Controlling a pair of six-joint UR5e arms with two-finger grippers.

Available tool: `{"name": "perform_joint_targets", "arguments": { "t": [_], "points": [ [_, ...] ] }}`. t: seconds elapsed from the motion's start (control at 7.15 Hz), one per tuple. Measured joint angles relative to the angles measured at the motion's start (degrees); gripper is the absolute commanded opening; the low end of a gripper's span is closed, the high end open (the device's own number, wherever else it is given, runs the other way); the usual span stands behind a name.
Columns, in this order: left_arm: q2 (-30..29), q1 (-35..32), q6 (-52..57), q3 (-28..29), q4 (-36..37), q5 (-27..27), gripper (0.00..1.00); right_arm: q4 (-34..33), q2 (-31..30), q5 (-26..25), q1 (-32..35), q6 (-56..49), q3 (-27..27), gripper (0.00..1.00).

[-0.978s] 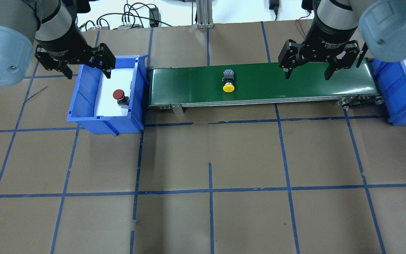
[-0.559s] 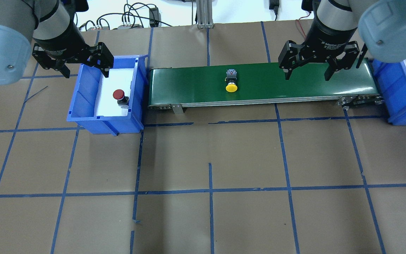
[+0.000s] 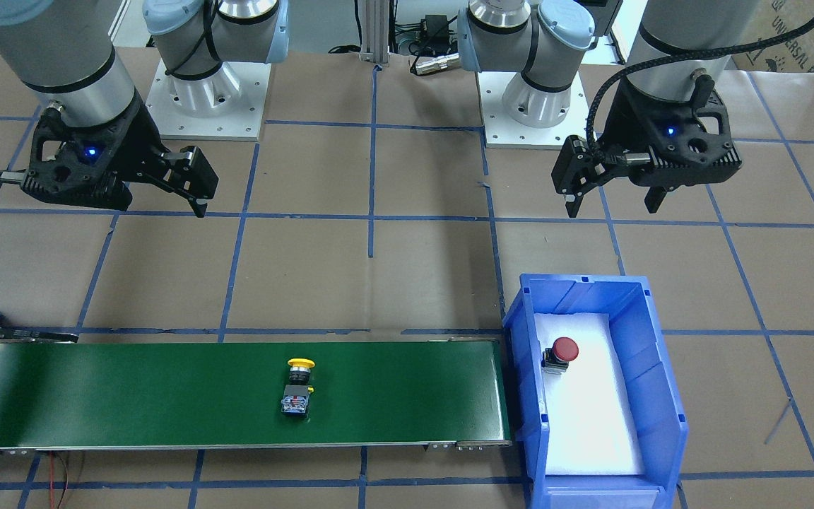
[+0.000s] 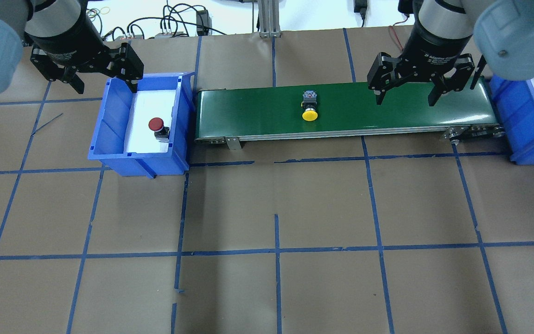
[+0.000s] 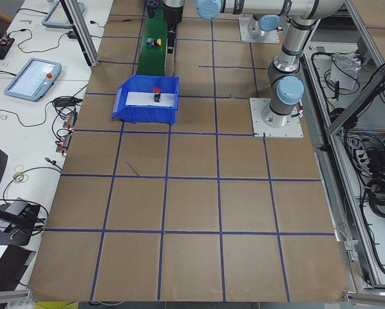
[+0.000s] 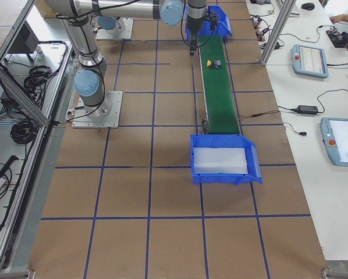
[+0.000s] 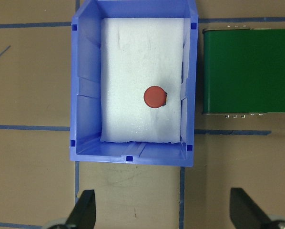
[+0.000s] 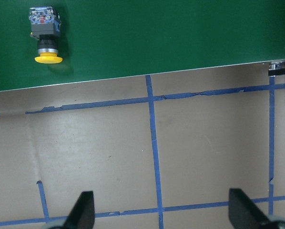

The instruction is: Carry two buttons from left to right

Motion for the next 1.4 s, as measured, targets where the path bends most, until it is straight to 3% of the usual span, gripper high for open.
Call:
{"name": "perform_joint_targets", "arguments": {
  "t": [1.4],
  "points": [
    [0.0, 0.0, 0.1, -1.1, 0.4, -0.1, 1.0, 0.1, 0.0, 0.0, 0.0, -0.1, 0.1, 1.0]
  ]
}}
